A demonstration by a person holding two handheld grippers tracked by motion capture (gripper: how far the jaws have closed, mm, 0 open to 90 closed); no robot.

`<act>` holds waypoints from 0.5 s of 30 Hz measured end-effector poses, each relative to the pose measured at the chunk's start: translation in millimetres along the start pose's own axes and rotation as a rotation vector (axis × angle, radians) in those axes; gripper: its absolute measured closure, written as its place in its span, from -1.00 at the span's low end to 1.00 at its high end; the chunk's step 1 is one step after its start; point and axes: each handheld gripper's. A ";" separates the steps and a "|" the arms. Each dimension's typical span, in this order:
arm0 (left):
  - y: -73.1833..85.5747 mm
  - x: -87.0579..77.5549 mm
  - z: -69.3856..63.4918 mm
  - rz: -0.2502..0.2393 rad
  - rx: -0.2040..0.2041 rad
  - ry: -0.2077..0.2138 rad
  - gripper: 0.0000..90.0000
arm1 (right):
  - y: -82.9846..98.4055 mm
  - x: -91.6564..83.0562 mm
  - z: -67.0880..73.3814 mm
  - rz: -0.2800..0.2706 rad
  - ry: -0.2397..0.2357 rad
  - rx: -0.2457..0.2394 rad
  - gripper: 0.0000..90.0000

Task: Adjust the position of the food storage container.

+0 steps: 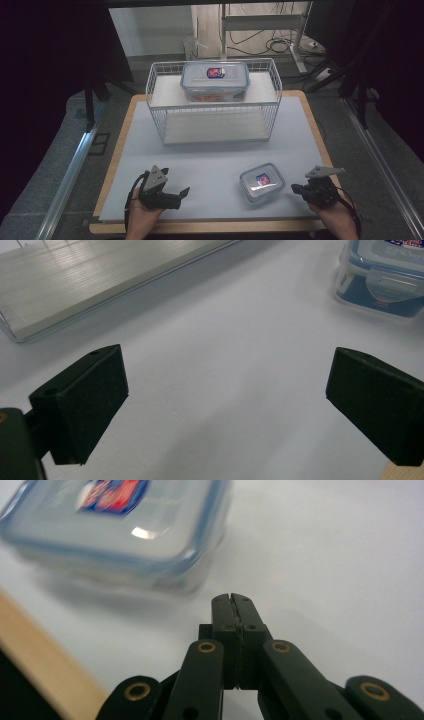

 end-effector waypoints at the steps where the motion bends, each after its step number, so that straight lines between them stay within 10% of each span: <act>1: 0.0 0.0 0.0 0.000 0.000 0.000 -0.92 | 0.0 0.0 0.0 0.000 0.000 0.000 0.99; 15: -0.3 -0.1 0.2 0.012 -0.020 0.019 -0.91 | -18.7 26.2 31.5 0.014 -0.087 -0.054 0.99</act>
Point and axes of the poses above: each handheld gripper's, and its own axes: x roughly forward along the jaws, y roughly out of its underside, z roughly to its left, and after that the axes turned 5 degrees about -z, right-handed
